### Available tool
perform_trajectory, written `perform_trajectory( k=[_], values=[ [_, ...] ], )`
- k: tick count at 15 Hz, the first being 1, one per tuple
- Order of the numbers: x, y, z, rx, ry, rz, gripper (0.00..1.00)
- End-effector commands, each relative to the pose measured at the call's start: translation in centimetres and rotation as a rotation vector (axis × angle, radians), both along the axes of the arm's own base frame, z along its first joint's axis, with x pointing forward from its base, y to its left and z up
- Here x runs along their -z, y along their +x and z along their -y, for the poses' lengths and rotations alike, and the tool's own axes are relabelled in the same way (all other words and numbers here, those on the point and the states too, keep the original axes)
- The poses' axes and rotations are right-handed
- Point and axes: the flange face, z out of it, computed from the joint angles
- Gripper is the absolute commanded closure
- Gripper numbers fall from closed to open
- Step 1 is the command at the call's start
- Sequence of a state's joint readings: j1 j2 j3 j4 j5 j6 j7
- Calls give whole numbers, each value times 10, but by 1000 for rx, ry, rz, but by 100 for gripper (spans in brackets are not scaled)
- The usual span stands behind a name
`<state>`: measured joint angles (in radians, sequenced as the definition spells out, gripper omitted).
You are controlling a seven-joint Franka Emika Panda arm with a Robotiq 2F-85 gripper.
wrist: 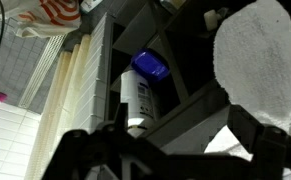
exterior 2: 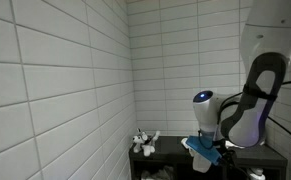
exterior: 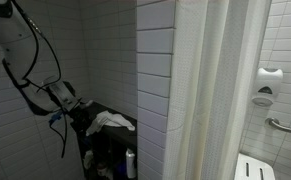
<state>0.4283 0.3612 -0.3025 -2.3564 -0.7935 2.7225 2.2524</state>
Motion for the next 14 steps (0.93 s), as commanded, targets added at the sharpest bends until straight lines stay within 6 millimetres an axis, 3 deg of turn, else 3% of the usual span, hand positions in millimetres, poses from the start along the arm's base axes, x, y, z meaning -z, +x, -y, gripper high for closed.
perform_trajectory(
  k=[1,8,14],
  values=[
    [2,-7,-20,-13,-9,20,0],
    [23,0,-40,-28,-10,32,0],
    [45,15,-53,218,1,155,0]
  ],
)
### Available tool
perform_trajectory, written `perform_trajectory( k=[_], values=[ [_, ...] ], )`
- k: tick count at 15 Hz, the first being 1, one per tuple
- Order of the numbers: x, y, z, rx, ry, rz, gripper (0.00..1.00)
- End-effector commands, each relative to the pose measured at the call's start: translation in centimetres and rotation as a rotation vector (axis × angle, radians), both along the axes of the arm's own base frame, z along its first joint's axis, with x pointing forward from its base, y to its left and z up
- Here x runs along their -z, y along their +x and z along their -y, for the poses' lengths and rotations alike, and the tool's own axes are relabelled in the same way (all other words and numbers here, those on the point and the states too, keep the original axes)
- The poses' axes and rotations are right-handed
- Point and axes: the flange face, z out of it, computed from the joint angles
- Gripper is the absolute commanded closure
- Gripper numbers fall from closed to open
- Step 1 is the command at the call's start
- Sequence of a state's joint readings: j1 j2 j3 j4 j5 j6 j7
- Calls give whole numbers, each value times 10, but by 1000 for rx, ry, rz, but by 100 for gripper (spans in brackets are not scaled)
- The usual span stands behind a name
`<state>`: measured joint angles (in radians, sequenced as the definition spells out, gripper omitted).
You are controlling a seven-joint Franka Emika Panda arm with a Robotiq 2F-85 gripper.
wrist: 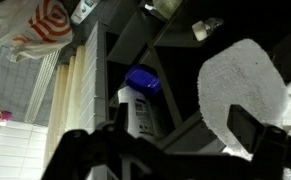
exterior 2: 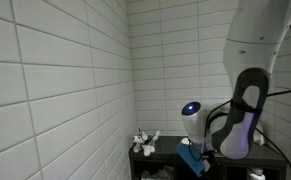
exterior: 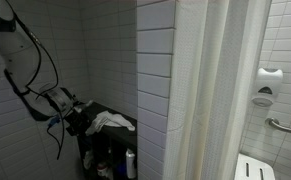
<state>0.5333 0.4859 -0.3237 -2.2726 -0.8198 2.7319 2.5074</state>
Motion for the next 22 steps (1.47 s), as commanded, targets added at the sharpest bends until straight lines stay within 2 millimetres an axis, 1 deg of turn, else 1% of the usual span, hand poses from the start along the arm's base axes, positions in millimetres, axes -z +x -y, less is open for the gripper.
perform_trajectory(
  k=[1,2,4,5,7,8,10,12,14,17,19,22],
  values=[
    [15,9,-13,156,-2,104,0],
    [-3,31,-15,181,-4,140,0],
    [-1,37,-14,235,-14,175,0],
    [3,37,-18,270,-16,202,0],
    [9,32,-22,326,-30,227,0],
    [19,25,-25,348,-35,218,0],
    [30,17,-31,361,-43,213,0],
    [38,7,-36,369,-48,218,0],
    [41,-3,-39,354,-55,223,0],
    [36,-19,-43,313,-69,250,0],
    [26,-22,-44,337,-63,317,0],
    [12,-25,-44,420,2,442,0]
  ],
)
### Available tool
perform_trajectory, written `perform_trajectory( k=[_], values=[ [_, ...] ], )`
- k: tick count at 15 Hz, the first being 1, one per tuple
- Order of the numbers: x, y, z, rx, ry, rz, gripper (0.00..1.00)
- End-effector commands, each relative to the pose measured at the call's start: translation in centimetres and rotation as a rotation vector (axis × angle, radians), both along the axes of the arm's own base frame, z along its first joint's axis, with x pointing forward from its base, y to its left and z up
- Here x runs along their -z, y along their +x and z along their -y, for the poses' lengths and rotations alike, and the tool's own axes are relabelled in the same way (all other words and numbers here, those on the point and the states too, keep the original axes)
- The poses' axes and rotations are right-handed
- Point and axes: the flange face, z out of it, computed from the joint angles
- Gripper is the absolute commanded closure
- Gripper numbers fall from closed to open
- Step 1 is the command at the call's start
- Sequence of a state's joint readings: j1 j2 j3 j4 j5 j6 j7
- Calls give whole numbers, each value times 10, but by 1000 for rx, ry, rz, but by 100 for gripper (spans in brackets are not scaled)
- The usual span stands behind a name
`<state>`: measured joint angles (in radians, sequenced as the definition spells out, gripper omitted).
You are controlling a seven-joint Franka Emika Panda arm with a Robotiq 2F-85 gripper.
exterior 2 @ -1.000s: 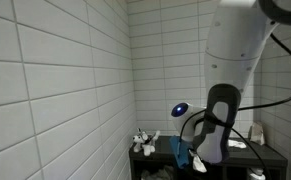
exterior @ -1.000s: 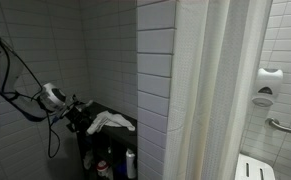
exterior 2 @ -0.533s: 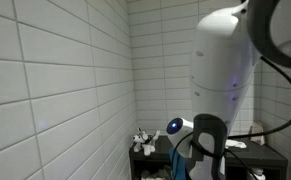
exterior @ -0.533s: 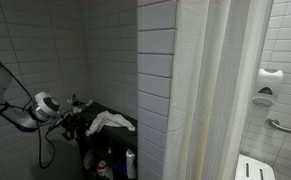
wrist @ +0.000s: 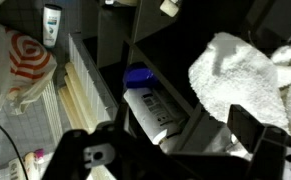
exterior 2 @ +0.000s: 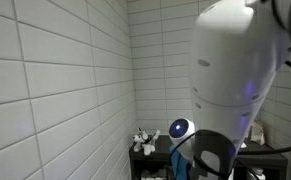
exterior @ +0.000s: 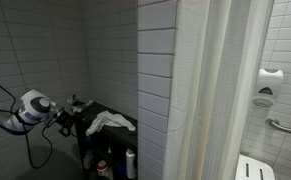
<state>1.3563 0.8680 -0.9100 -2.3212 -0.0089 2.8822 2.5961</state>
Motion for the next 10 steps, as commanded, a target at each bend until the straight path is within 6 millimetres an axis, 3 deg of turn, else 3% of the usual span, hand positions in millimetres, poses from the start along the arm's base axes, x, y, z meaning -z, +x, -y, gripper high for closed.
perform_trajectory(
  k=[1,6,10],
  values=[
    [-13,-6,3,52,23,152,0],
    [-12,-17,8,111,76,238,0],
    [-5,-14,6,54,88,114,0]
  ],
)
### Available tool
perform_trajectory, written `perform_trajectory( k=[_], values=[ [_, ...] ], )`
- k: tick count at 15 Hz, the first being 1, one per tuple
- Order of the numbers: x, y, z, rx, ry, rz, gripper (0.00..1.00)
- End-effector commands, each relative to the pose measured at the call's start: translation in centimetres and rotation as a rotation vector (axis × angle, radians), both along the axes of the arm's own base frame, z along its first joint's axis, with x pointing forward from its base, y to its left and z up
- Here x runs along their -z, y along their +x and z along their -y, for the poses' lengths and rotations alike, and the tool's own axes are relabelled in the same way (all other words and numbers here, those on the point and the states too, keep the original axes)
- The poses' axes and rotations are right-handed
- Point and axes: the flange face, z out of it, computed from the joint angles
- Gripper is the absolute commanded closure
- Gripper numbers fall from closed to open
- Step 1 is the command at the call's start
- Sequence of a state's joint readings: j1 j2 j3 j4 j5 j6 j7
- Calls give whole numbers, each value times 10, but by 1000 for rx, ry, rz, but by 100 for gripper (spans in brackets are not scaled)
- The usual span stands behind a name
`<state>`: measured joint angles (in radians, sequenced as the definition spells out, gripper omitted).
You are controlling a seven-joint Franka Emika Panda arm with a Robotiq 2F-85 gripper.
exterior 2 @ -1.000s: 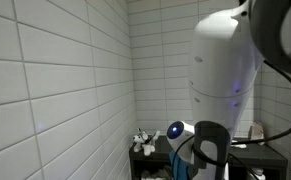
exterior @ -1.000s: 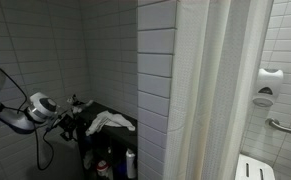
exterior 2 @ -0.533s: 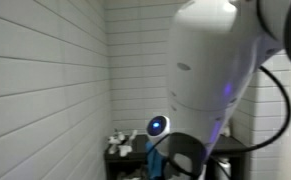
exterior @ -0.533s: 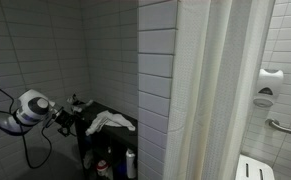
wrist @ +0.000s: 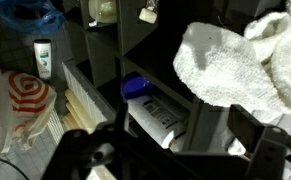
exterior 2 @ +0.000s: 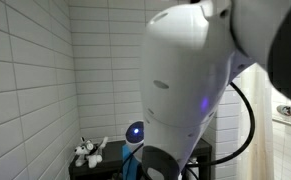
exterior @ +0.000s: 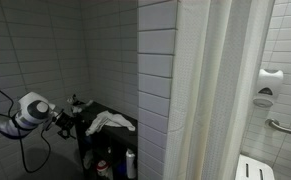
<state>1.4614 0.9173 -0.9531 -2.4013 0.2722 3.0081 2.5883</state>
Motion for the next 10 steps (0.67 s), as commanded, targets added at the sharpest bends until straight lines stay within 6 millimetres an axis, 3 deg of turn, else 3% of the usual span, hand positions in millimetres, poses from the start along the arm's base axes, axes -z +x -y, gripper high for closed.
perform_trajectory(
  k=[1,10],
  values=[
    [6,4,-3,-78,-10,-75,0],
    [-16,59,3,-174,-28,-232,0]
  ],
)
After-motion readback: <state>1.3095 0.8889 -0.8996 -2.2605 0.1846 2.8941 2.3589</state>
